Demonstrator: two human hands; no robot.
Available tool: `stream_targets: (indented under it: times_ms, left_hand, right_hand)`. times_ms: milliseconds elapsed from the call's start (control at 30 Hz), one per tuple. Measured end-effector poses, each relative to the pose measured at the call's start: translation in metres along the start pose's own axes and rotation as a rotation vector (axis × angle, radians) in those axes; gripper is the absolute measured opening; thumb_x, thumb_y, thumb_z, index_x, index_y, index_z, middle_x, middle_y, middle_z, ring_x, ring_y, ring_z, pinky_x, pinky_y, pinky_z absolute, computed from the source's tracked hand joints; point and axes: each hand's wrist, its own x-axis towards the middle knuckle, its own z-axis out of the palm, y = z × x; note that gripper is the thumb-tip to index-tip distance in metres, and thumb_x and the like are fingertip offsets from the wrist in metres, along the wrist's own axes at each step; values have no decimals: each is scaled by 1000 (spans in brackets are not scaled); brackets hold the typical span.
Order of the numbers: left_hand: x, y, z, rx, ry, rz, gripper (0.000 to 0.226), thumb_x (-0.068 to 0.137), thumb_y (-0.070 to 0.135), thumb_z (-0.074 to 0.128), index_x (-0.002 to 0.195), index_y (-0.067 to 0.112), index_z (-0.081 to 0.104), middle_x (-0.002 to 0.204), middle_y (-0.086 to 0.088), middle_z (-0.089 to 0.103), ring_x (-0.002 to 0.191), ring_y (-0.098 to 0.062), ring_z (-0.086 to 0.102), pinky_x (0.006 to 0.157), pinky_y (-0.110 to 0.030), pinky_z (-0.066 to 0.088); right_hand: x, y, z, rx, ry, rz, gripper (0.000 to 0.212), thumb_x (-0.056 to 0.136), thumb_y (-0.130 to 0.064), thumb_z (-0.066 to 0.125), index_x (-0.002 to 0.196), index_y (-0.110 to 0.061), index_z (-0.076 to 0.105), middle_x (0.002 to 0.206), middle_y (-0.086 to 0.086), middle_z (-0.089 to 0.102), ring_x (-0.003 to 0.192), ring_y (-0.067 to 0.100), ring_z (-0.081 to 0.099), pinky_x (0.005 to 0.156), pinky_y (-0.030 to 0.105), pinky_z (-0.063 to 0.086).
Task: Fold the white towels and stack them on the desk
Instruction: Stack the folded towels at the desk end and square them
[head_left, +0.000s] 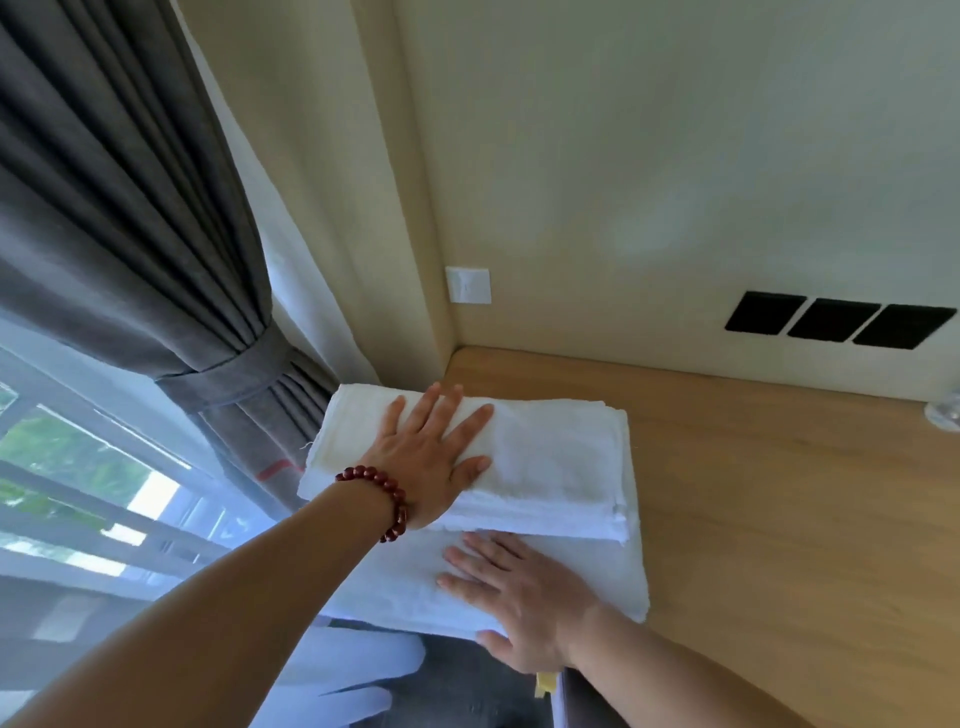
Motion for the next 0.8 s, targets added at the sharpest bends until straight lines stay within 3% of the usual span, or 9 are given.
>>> stream_targets:
  times_ms: [100,200,267,367,467,567,800]
  left_hand:
    - [-2,1,-4,2,-35,-5,63,95,66,-3,152,45,-19,165,4,-19,151,-19,-20,122,-53,-3]
    - [1,-1,-7,-8,-53,-13,64,95,66,-2,153,45,-17,165,5,-18,151,-18,-19,123,-52,-3]
    - [6,-1,-11,-8,-77,-19,64,94,66,-2,153,45,-16,165,5,-16,151,-17,-18,123,-51,-3]
    - [13,1,-15,-9,-95,-24,69,88,68,-7,153,45,-15,166,5,-13,152,-17,-16,123,-51,-3]
    - [16,-1,-12,-13,-85,-19,77,80,71,-15,153,45,-16,166,6,-13,152,-17,-16,123,-51,-2]
    - [17,-4,-9,-15,-78,-23,76,82,70,-15,153,44,-17,166,6,-15,152,-17,-17,123,-51,-1]
    - [24,-5,-5,-40,-64,2,64,94,65,-4,152,45,-17,165,6,-18,151,-15,-19,123,-50,-4]
  right_hand:
    - [-31,-8,7,-42,174,124,60,102,-50,37,156,-25,33,164,1,29,153,22,22,122,44,11]
    - [-59,-5,8,-30,451,467,50,100,-41,42,141,-16,56,144,1,56,135,25,50,122,40,20]
    - [-64,-4,3,-43,527,743,46,96,-39,44,130,-13,62,130,1,62,122,27,57,114,44,33]
    - [-55,-7,-5,88,530,1158,52,92,-44,44,124,-6,59,124,11,58,112,32,55,103,46,42]
    - [-35,-2,-11,285,397,1434,71,97,-52,36,147,-2,39,151,16,40,138,33,37,116,47,27]
    - [-13,8,-14,348,301,1515,75,97,-53,22,156,-7,26,163,12,21,151,31,15,121,52,15]
    - [-4,14,5,351,315,1556,84,94,-64,23,158,-10,22,159,15,32,147,33,27,119,53,22]
